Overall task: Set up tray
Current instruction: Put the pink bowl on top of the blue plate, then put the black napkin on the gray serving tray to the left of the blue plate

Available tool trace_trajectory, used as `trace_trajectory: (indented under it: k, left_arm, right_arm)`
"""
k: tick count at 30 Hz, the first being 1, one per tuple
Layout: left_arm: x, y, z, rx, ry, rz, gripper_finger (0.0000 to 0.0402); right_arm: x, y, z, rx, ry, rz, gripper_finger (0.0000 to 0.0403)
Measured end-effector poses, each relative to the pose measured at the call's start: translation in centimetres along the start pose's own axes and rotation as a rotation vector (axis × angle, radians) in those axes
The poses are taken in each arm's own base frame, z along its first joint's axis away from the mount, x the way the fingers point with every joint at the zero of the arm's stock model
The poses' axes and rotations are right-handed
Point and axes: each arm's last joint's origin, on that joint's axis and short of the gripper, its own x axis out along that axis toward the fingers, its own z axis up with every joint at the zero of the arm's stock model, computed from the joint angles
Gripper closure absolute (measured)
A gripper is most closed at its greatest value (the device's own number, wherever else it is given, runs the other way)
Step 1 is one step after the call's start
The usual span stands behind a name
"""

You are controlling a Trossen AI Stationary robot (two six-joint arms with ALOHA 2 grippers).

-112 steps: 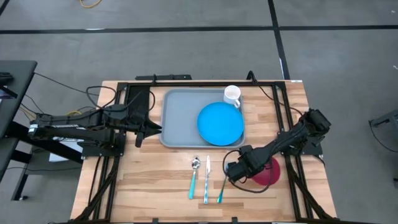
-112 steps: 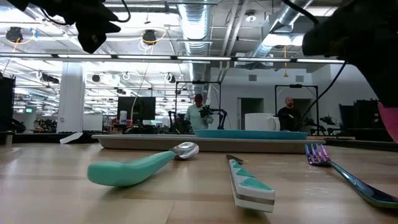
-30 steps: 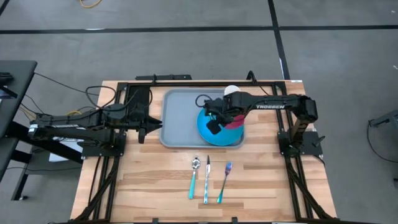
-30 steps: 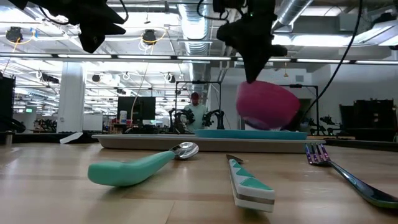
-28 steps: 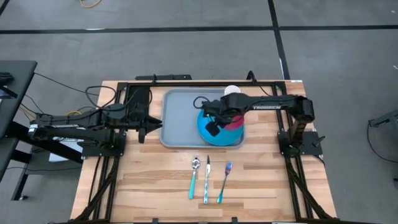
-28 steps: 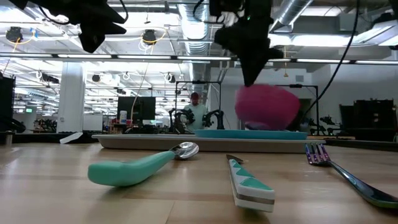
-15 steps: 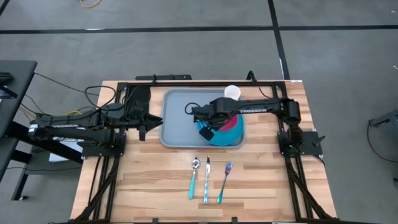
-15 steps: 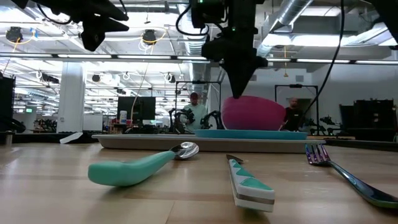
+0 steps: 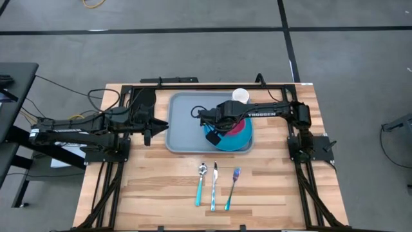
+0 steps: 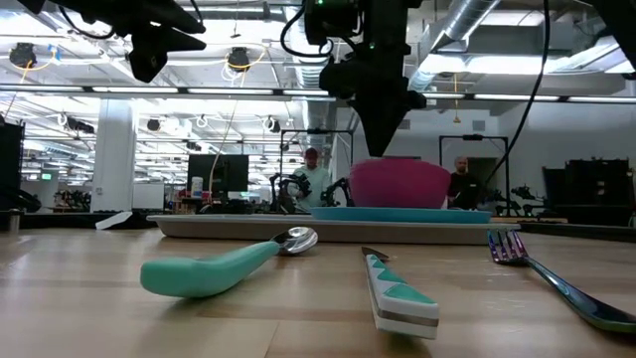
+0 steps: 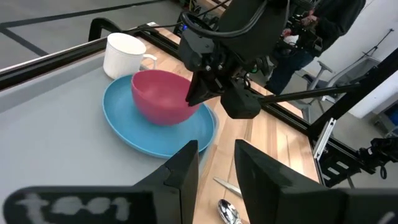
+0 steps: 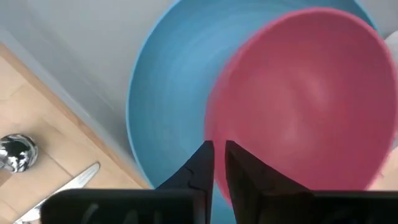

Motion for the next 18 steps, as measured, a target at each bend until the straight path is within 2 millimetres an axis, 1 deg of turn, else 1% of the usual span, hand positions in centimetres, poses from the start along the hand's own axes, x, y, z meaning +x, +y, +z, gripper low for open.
trace_trajectory:
  k: [5,11,12,14,18]
  left_arm:
    - [0.0,0.0,0.0,0.0,0.0,0.0,0.031]
    - [0.0,0.0,0.0,-0.002,0.0,0.0,0.031]
    - [0.0,0.0,0.0,-0.004,0.0,0.0,0.031]
    - [0.0,0.0,0.0,-0.004,0.0,0.0,0.031]
    - [0.0,0.0,0.0,-0.004,0.0,0.0,0.031]
  right_arm:
    - [0.0,0.0,0.0,0.0,0.0,0.0,0.0354]
    - [0.0,0.0,0.1,0.003,-0.019,-0.004,0.0351]
    - [-0.3,-0.1,0.2,0.007,-0.027,0.0,0.0351]
    - [-1.3,-0.1,0.4,0.012,-0.064,0.024,0.0351]
    - [-4.9,-0.3,0.2,-0.027,-0.206,0.109,0.0351]
